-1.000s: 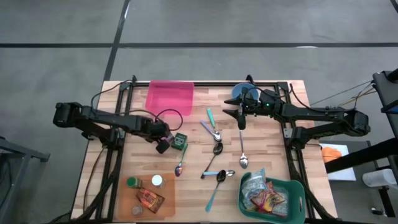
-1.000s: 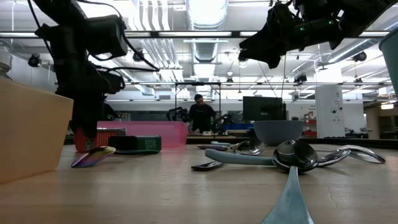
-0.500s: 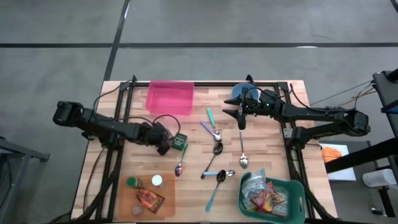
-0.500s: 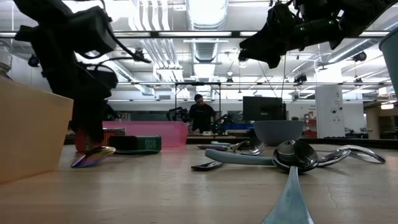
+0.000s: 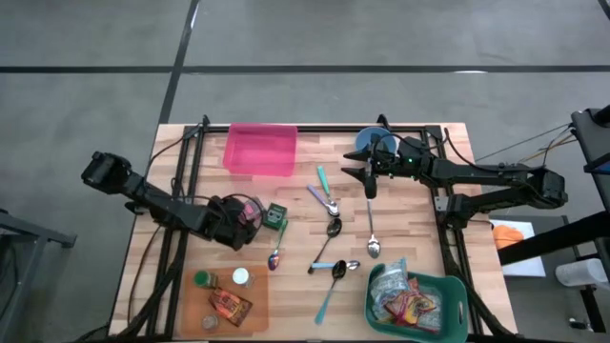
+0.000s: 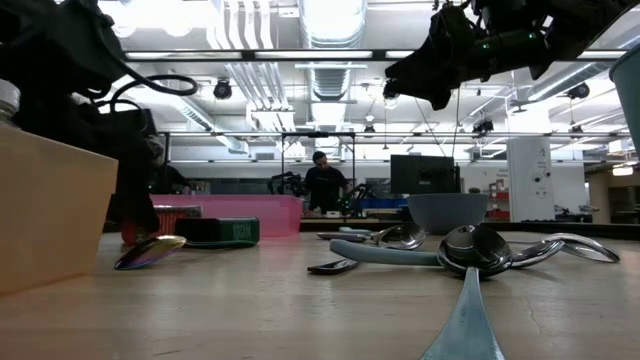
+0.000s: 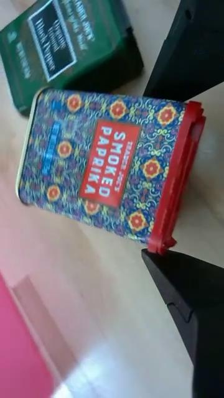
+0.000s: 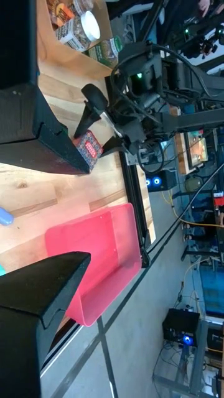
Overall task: Pick & Place Food Item
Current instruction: Put the red seasoning can into the orange bin
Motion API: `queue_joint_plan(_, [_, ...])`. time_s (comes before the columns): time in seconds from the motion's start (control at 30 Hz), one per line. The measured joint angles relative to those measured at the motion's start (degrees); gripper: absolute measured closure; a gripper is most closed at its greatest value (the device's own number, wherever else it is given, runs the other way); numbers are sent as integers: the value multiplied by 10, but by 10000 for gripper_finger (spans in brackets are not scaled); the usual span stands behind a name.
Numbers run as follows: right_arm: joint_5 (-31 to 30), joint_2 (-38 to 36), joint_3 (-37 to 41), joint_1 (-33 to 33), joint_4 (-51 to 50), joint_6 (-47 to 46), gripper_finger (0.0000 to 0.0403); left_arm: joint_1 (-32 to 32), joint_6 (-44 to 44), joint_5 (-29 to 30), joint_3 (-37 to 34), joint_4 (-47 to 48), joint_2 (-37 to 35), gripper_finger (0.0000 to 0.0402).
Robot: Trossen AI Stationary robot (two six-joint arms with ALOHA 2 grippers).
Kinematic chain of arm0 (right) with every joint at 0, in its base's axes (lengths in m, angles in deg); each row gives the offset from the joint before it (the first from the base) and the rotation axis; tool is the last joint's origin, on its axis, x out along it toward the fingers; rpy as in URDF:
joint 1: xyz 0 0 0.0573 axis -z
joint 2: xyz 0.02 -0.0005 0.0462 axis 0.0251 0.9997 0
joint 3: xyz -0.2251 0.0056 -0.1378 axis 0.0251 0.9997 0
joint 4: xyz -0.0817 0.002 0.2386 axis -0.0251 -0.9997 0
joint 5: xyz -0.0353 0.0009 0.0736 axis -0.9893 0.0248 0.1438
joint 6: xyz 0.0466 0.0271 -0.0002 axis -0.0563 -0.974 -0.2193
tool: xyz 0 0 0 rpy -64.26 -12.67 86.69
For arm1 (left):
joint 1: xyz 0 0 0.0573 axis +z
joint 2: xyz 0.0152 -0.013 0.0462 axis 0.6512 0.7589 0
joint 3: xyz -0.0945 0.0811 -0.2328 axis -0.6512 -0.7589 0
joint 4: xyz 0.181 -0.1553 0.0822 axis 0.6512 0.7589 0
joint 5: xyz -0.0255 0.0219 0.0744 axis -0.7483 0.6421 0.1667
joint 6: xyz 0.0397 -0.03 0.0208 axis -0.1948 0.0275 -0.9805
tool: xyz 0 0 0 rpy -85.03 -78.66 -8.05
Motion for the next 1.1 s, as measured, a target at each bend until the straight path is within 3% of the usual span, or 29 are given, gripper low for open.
queue_joint_plan(0.13, [0, 0, 0, 0, 0, 0, 192, -4, -49, 4, -15, -35, 0, 23])
queue_joint_plan(0.47, [0, 0, 0, 0, 0, 0, 192, -4, -76, 9, -70, -143, 0, 23])
queue_joint_plan(0.8, [0, 0, 0, 0, 0, 0, 192, -3, -97, 18, -70, -157, -1, 26])
queue_joint_plan(1.1, [0, 0, 0, 0, 0, 0, 192, -4, -97, 19, -70, -161, -2, 105])
